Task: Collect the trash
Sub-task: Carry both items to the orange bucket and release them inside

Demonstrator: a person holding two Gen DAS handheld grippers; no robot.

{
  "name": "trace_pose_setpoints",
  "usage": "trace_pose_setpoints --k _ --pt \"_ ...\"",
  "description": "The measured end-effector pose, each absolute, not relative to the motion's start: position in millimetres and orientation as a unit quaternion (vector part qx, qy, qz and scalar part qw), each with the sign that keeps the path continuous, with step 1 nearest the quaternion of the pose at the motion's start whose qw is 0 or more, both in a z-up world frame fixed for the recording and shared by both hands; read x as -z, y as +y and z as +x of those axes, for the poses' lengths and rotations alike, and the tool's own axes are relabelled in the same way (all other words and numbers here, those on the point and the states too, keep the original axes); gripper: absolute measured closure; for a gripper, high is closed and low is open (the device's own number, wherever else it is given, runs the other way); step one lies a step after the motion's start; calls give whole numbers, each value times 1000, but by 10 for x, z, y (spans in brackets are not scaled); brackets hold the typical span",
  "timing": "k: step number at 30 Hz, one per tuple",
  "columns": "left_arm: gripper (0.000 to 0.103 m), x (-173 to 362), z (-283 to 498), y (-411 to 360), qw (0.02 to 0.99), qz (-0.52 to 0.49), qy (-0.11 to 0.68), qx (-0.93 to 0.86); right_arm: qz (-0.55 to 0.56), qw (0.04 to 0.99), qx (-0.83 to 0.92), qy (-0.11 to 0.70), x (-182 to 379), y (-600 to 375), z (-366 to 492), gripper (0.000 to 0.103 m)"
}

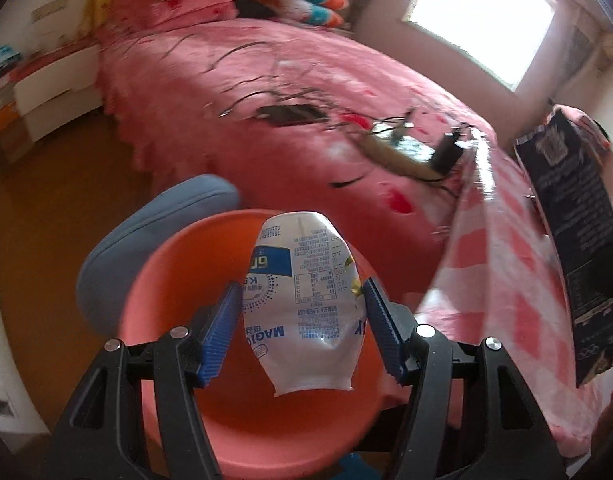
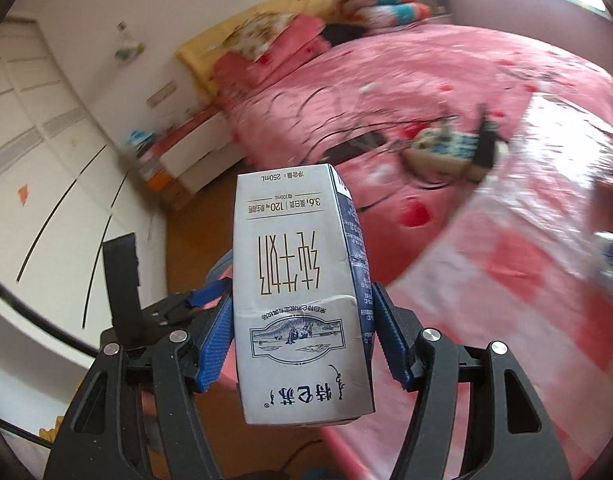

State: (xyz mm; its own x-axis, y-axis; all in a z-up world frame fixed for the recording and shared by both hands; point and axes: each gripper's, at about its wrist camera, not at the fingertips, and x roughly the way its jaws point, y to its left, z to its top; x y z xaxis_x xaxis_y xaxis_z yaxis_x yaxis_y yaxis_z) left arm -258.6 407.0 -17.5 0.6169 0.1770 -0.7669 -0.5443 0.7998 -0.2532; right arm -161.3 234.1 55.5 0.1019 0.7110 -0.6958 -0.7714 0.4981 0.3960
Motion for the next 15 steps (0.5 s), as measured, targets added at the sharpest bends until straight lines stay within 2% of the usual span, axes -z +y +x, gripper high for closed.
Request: trace_pose_setpoints --k 3,5,6,7,15 --pt "26 258 -2665 4181 860 -233 392 -228 -41 723 -518 455 -461 2590 -1691 36" --pt "22 273 -2742 4225 859 -225 391 -242 -43 722 -520 454 -424 2675 -1731 26" --pt "21 280 -2756 4251 857 -223 392 -247 -42 726 -515 454 -419 2698 -1742 21" --pt "20 285 -2777 4286 855 -222 393 -254 -36 728 -512 454 -411 2686 -1732 20" --pt "20 180 -2968 4440 859 -219 369 -280 7 763 -470 444 -477 2229 -1564 20"
